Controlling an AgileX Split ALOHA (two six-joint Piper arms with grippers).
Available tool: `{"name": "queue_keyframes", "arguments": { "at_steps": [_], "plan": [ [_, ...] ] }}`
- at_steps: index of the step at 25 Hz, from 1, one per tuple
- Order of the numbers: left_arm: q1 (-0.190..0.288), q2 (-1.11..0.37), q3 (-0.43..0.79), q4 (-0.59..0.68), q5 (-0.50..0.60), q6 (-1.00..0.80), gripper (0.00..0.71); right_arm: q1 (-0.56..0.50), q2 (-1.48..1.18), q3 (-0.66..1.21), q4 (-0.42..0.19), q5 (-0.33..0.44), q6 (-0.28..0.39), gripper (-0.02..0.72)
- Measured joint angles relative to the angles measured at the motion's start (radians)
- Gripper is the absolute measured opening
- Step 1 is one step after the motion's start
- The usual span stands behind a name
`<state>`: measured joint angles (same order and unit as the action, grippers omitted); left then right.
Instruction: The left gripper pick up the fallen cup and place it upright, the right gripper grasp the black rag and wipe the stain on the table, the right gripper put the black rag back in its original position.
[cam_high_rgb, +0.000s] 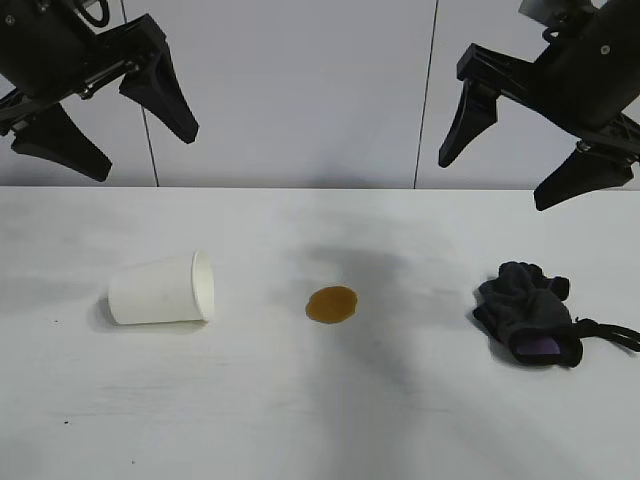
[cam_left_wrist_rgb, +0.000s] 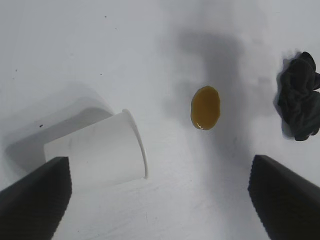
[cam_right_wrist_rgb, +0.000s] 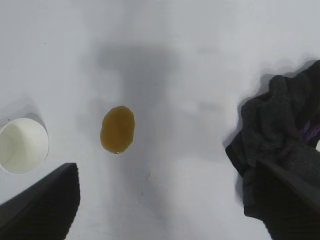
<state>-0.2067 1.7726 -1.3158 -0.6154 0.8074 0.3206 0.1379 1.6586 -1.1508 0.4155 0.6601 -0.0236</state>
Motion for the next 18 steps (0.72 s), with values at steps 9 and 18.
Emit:
{"name": "queue_keyframes", "arguments": {
  "at_steps": [9, 18],
  "plan": [
    [0.0, 0.0, 0.0, 0.0, 0.0, 0.0, 0.694, 0.0, 0.0, 0.0, 0.0, 0.0, 0.0, 0.651],
    [0.0, 0.0, 0.0, 0.0, -0.036, 0.0, 0.694, 0.0, 0.0, 0.0, 0.0, 0.0, 0.0, 0.651]
  ]
}}
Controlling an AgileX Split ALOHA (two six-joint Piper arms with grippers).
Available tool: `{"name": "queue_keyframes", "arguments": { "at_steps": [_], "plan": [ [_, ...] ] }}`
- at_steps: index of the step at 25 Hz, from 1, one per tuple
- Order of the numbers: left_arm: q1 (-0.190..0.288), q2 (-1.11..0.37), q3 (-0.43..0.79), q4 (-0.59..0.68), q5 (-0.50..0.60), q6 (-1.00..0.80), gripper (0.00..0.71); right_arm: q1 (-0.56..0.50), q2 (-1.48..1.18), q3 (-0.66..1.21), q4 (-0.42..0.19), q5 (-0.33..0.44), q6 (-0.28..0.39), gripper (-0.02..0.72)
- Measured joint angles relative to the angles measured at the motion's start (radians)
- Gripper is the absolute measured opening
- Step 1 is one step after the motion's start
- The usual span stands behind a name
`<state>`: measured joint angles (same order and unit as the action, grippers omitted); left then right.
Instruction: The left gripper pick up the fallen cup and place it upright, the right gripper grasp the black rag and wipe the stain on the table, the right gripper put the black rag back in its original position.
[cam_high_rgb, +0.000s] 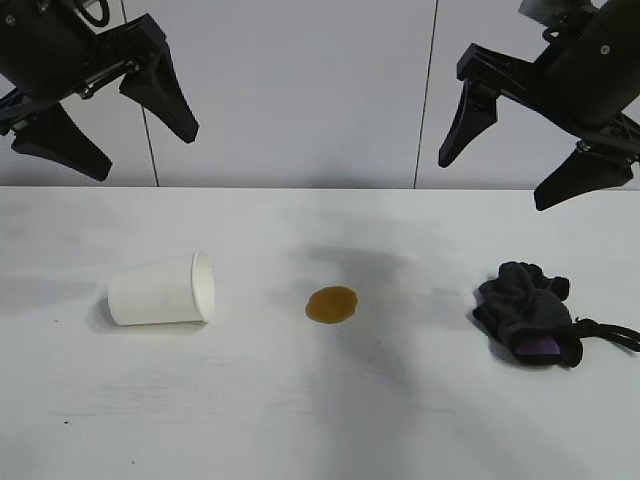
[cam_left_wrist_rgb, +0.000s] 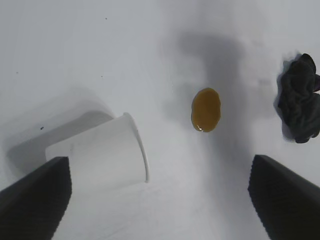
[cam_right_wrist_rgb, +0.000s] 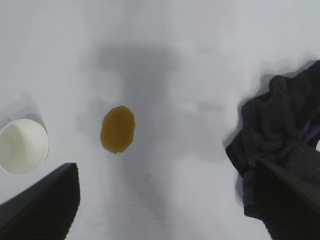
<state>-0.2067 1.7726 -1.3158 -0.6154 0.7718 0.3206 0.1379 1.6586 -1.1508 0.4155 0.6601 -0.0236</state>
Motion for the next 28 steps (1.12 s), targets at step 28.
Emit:
{"name": "queue_keyframes", "arguments": {
  "at_steps": [28],
  "plan": [
    [-0.268, 0.118, -0.129, 0.544, 0.132, 0.582, 0.694, 0.0, 0.0, 0.0, 0.0, 0.002, -0.05, 0.651]
  ]
}}
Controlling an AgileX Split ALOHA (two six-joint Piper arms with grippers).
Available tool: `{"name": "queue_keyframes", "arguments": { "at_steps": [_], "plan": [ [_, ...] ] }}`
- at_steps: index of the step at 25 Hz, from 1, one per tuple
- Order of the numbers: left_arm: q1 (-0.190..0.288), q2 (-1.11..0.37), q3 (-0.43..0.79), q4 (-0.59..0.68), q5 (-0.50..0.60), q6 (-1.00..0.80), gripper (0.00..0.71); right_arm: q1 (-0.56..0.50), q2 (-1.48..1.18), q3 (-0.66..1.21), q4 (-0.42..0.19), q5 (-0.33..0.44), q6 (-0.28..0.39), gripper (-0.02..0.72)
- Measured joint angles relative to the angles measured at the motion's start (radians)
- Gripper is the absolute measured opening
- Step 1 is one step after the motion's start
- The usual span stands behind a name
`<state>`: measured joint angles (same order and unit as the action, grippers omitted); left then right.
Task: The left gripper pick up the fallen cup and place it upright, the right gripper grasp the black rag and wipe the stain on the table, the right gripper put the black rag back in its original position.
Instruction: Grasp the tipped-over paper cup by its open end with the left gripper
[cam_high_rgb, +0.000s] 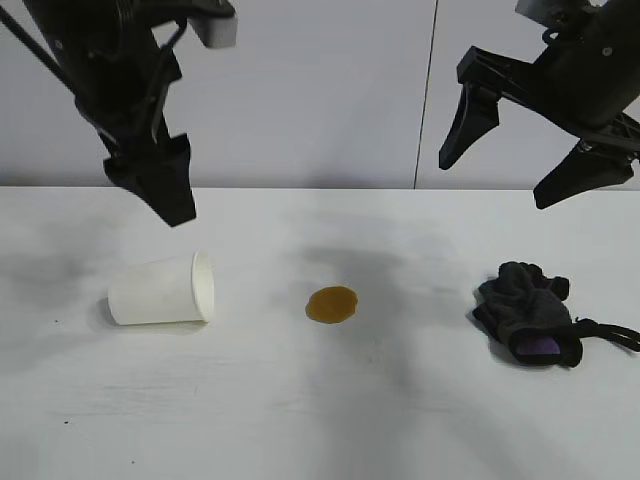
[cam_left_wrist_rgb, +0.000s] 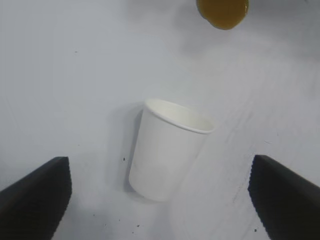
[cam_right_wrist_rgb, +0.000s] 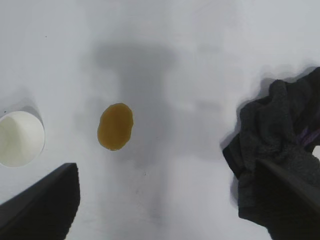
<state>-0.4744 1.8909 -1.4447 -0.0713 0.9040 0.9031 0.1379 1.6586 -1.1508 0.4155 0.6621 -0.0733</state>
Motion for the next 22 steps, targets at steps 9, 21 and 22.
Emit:
{"name": "queue_keyframes", "arguments": {
  "at_steps": [9, 21, 22],
  "plan": [
    [-0.005, 0.089, 0.036, 0.003, -0.101, 0.125, 0.694, 0.0, 0.0, 0.0, -0.008, 0.001, -0.002, 0.651],
    [-0.005, 0.09, 0.173, 0.004, -0.308, 0.143, 0.694, 0.0, 0.0, 0.0, -0.01, 0.001, -0.007, 0.651],
    [-0.005, 0.09, 0.182, 0.005, -0.331, 0.148, 0.694, 0.0, 0.0, 0.0, -0.01, 0.001, -0.008, 0.651]
  ]
}}
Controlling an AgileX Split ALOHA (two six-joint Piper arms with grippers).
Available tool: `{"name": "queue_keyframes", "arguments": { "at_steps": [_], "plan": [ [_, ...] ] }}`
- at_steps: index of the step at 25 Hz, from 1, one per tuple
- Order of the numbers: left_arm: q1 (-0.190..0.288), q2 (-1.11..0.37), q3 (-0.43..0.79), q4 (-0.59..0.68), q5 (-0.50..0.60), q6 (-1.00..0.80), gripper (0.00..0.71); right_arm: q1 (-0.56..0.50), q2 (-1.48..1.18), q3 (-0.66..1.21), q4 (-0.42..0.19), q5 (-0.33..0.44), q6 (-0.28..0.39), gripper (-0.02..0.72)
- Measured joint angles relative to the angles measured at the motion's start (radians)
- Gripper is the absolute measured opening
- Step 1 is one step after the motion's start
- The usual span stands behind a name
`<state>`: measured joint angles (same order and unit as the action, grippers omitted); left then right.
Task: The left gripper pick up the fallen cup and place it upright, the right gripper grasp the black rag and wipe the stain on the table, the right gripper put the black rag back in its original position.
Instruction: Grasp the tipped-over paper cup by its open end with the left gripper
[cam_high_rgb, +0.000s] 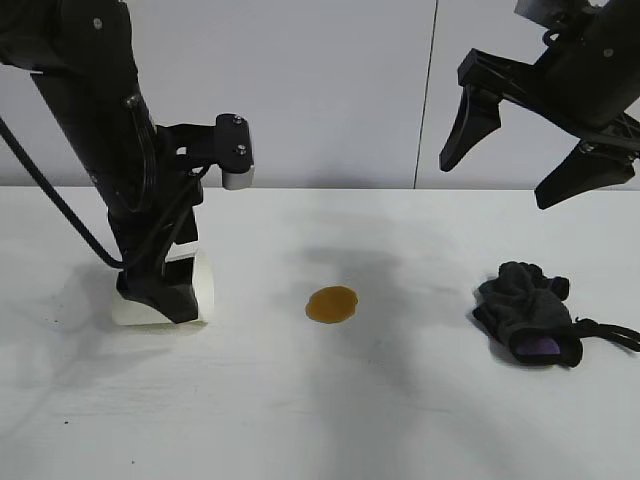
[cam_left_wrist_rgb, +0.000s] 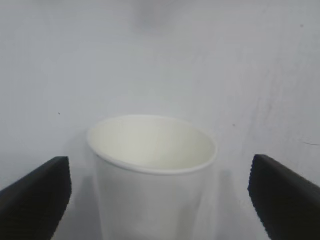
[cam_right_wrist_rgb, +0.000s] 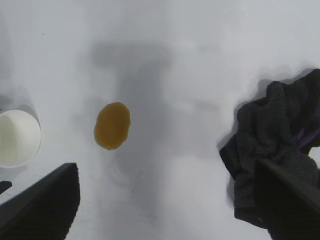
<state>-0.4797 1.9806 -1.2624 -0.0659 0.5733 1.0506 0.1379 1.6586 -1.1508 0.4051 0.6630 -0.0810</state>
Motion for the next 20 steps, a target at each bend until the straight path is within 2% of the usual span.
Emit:
{"name": "queue_keyframes", "arguments": {
  "at_steps": [15, 16, 20],
  "plan": [
    [0.002, 0.075, 0.015, -0.001, -0.046, 0.001, 0.694, 0.0, 0.0, 0.0, -0.001, 0.0, -0.013, 0.651],
    [0.002, 0.076, 0.015, -0.001, -0.05, 0.001, 0.676, 0.0, 0.0, 0.0, -0.001, 0.0, -0.013, 0.651],
    [0.002, 0.077, 0.015, -0.001, -0.058, 0.001, 0.496, 0.0, 0.0, 0.0, -0.001, 0.0, -0.013, 0.651]
  ]
}}
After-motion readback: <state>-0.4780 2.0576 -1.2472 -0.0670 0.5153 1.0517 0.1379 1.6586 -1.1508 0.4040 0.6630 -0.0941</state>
